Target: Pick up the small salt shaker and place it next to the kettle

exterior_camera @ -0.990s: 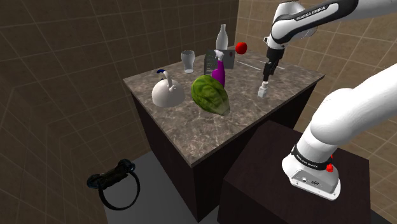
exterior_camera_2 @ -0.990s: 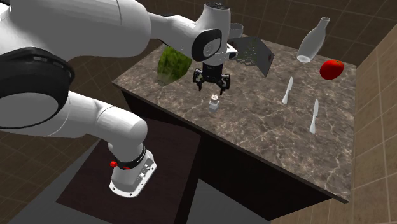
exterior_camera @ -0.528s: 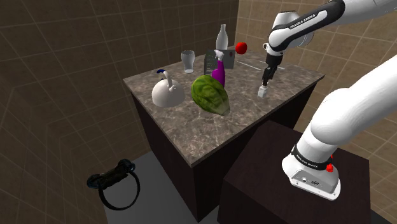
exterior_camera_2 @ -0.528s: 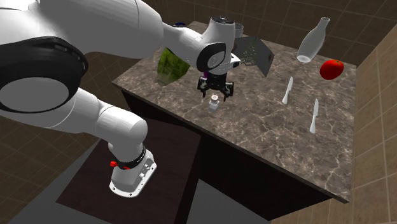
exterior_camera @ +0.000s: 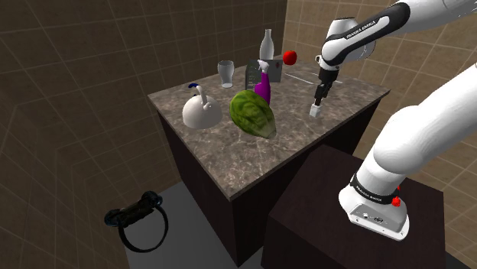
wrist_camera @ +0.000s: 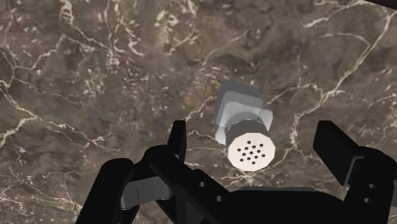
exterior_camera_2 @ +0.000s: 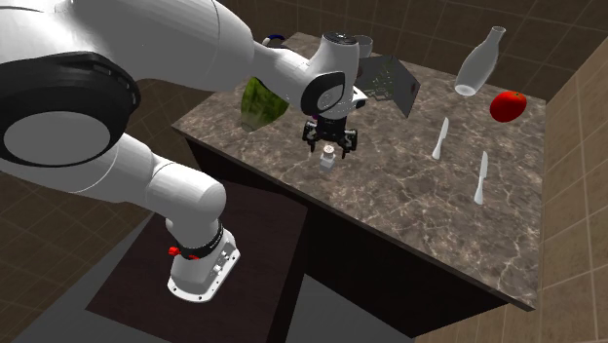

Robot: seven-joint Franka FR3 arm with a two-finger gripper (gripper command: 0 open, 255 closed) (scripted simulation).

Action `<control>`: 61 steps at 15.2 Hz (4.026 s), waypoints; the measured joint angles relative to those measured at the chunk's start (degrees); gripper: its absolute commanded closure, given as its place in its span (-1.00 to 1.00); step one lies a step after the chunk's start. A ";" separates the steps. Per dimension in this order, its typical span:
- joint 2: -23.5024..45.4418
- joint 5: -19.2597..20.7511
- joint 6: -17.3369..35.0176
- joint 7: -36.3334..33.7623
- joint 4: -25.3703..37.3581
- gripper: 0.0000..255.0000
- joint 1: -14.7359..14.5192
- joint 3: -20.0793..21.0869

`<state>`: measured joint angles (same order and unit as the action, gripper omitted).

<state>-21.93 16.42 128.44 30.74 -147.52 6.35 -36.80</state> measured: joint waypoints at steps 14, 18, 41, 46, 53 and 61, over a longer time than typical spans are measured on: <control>-1.07 0.14 -1.74 -0.27 0.72 1.00 0.18 0.56; -3.26 0.36 -5.52 -0.66 2.40 1.00 0.56 1.70; -8.52 -1.29 -24.55 -0.92 16.24 1.00 0.42 6.50; -8.60 -1.89 -28.41 -0.95 19.98 1.00 0.11 7.40; -8.21 -2.61 -33.56 -0.57 25.50 1.00 -0.25 8.20; -6.19 -4.11 -37.99 -1.40 31.64 1.00 -1.34 9.59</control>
<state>-28.12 12.31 90.45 29.34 -115.88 5.01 -27.20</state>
